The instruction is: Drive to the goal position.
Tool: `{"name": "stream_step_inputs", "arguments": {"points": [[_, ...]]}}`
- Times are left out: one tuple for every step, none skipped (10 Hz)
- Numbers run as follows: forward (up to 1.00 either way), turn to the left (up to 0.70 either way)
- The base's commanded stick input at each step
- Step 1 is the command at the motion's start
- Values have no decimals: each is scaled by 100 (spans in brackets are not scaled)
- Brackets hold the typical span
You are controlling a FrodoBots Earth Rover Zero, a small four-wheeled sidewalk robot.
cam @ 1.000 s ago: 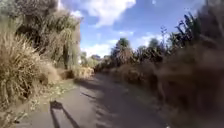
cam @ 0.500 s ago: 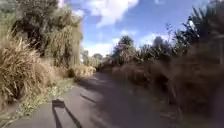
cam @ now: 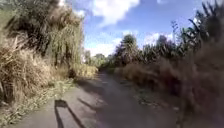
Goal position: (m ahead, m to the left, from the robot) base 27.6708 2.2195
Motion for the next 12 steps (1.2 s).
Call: {"name": "stream_step_inputs", "arguments": {"points": [[70, 0], [70, 0], [70, 0], [70, 0], [70, 0], [70, 0], [70, 0], [70, 0], [70, 0], [70, 0], [70, 0], [70, 0]]}}
